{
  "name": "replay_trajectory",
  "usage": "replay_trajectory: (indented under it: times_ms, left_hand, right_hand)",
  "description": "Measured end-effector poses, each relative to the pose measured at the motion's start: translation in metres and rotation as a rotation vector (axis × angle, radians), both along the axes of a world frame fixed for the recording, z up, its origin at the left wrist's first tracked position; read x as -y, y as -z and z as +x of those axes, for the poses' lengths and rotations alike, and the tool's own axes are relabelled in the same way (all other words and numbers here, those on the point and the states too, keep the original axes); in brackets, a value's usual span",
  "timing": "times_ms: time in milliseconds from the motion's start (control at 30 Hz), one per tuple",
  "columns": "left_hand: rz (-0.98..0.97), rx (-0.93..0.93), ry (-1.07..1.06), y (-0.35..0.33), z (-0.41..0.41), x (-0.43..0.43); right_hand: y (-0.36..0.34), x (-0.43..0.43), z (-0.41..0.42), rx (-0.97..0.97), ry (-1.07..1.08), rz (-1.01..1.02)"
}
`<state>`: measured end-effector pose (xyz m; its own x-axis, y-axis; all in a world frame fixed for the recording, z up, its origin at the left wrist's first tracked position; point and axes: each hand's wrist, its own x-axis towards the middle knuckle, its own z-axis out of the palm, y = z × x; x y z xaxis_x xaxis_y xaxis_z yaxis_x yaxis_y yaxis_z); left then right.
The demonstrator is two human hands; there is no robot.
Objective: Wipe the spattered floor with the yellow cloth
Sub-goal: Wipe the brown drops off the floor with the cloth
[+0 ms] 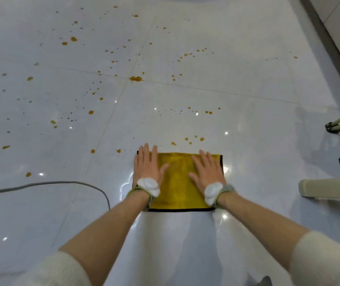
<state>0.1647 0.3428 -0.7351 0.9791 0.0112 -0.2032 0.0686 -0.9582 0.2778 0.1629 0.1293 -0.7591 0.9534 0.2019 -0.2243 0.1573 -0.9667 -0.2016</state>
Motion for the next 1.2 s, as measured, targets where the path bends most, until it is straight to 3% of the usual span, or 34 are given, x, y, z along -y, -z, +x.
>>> replay_trajectory:
  times_ms: [133, 300, 800, 967, 1200]
  left_hand:
    - [0.097, -0.082, 0.067, 0.045, -0.027, 0.011]
    - [0.182, -0.028, 0.06, 0.072, -0.016, 0.006]
    - [0.222, 0.098, 0.146, 0.083, 0.168, 0.016]
    - [0.201, 0.068, 0.141, 0.071, 0.146, 0.013]
    - [0.219, -0.002, 0.003, 0.061, 0.025, -0.025]
  right_hand:
    - [0.033, -0.014, -0.034, -0.083, -0.003, -0.11]
    - [0.043, -0.011, -0.024, 0.033, 0.03, -0.128]
    - [0.056, 0.008, 0.155, 0.125, 0.135, -0.133]
    - [0.048, 0.008, 0.139, 0.067, 0.101, -0.114]
    - [0.043, -0.031, 0.046, 0.037, -0.078, -0.107]
